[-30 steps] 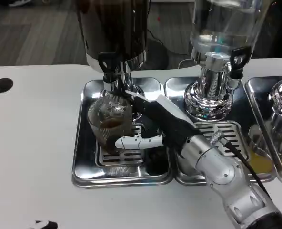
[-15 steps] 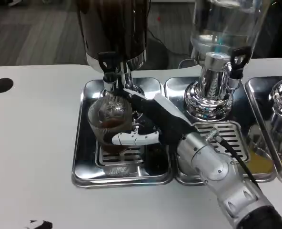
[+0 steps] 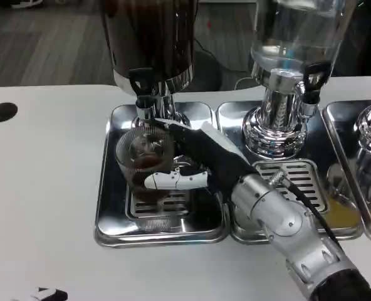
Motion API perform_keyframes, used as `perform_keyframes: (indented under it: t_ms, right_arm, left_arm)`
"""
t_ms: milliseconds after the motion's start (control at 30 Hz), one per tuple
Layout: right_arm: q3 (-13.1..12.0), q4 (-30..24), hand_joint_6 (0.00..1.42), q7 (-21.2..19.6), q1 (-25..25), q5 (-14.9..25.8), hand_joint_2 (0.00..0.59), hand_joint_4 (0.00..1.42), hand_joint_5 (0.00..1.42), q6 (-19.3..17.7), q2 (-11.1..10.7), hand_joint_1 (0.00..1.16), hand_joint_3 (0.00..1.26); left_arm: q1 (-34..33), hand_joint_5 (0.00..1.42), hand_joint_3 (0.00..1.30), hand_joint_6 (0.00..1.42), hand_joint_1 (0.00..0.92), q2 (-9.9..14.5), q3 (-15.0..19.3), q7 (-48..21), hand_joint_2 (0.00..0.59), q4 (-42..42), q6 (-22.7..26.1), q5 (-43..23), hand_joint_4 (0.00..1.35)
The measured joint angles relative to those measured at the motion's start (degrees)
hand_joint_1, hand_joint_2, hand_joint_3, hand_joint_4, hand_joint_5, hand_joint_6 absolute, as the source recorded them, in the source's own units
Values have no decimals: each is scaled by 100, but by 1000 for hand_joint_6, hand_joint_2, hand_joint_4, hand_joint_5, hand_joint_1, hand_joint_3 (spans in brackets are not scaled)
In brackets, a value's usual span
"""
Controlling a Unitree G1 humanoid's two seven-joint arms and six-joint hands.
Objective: Grasp the cup under the faucet to collect the drink, then remove the cup.
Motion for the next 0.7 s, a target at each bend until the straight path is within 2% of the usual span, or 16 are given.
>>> perform_keyframes:
  t_ms: [333,500,700]
  right_arm:
    - [-132,61,251,103,0,123,67,288,322,-162,-11,806,263]
    - [-146,89,167,105,0,160,64,202,255,-188,-30,814,191]
    - [-146,140,168,163,0,172,61,181,239,-254,-65,824,155]
  left_arm:
    - [-9,274,357,531,0,-1,79,-78,86,-9,65,-24,256]
    - [-9,279,362,531,0,-1,80,-119,87,-43,100,-25,256]
    - [-26,281,370,532,0,-3,78,-150,87,-44,128,-26,261]
